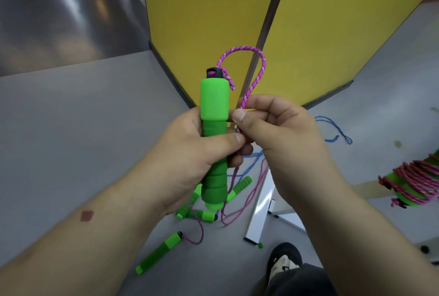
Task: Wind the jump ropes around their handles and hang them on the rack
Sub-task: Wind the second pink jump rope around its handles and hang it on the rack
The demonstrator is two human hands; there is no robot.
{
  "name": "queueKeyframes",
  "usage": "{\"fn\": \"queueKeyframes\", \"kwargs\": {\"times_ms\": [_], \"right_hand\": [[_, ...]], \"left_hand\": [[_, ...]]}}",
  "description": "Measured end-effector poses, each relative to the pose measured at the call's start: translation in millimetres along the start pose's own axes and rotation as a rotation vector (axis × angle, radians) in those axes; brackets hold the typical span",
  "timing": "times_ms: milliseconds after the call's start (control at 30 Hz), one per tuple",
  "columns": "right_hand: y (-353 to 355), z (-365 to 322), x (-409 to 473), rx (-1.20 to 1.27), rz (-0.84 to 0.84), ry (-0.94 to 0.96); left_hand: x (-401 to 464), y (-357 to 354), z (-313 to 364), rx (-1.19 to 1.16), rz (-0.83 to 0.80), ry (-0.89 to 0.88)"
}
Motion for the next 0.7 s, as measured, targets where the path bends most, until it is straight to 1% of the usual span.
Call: {"fn": "queueKeyframes", "kwargs": {"times_ms": [67, 100, 167, 233, 267, 300, 367, 400, 433, 500, 567, 633, 700], "right_hand": [[-1.3, 4.5, -0.8, 0.004, -0.010, -0.035], [-3.1, 7.3, -2.1, 0.020, -0.043, -0.067], [-7.4, 13.0, -7.3, 0.047, -0.193, -0.190], [-9.4, 17.0, -15.4, 0.006, -0.409, -0.337], [-8.6, 17.1, -19.2, -0.027, -0.479, -0.372], [-7.3, 16.3, -21.0, -0.046, -0.500, -0.377], [-5.4, 13.9, -19.7, -0.010, -0.427, -0.343], [-4.7, 13.0, -17.8, 0.018, -0.374, -0.311], [-3.9, 12.0, -15.1, 0.042, -0.321, -0.265], [-2.4, 9.2, -8.7, 0.047, -0.234, -0.127], [-0.7, 5.0, -4.7, 0.011, -0.160, -0.013], [0.9, 1.5, -3.0, 0.014, -0.082, 0.002], [1.4, 0.4, -3.7, 0.047, -0.044, -0.025]], "left_hand": [[-1.1, -1.7, 1.4, -0.046, 0.041, 0.001], [-1.8, -1.0, 3.7, -0.101, 0.066, 0.006], [-3.2, 2.5, 10.3, -0.227, 0.119, 0.013], [-3.2, 11.3, 17.2, -0.320, 0.175, 0.013], [-3.3, 16.9, 20.5, -0.339, 0.212, 0.009], [-2.9, 22.5, 23.0, -0.339, 0.255, 0.004], [-3.4, 30.2, 24.2, -0.298, 0.328, 0.012], [-4.0, 30.7, 22.7, -0.276, 0.338, 0.031], [-4.9, 28.6, 20.4, -0.263, 0.323, 0.058], [-6.3, 18.0, 14.3, -0.230, 0.232, 0.115], [-8.3, 4.0, 8.3, -0.114, 0.137, 0.124], [-9.9, -7.4, 3.6, -0.006, 0.096, 0.109], [-10.4, -13.0, 2.6, -0.030, 0.077, 0.087]]}}
Point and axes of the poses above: each hand's wrist, its own x-axis towards the middle knuckle, its own y-axis out of the back of the hand, z = x × y, the point moved 3 cm from there along x, towards the middle knuckle, and after that the axes turned 13 degrees about y, right-handed, at the moved point
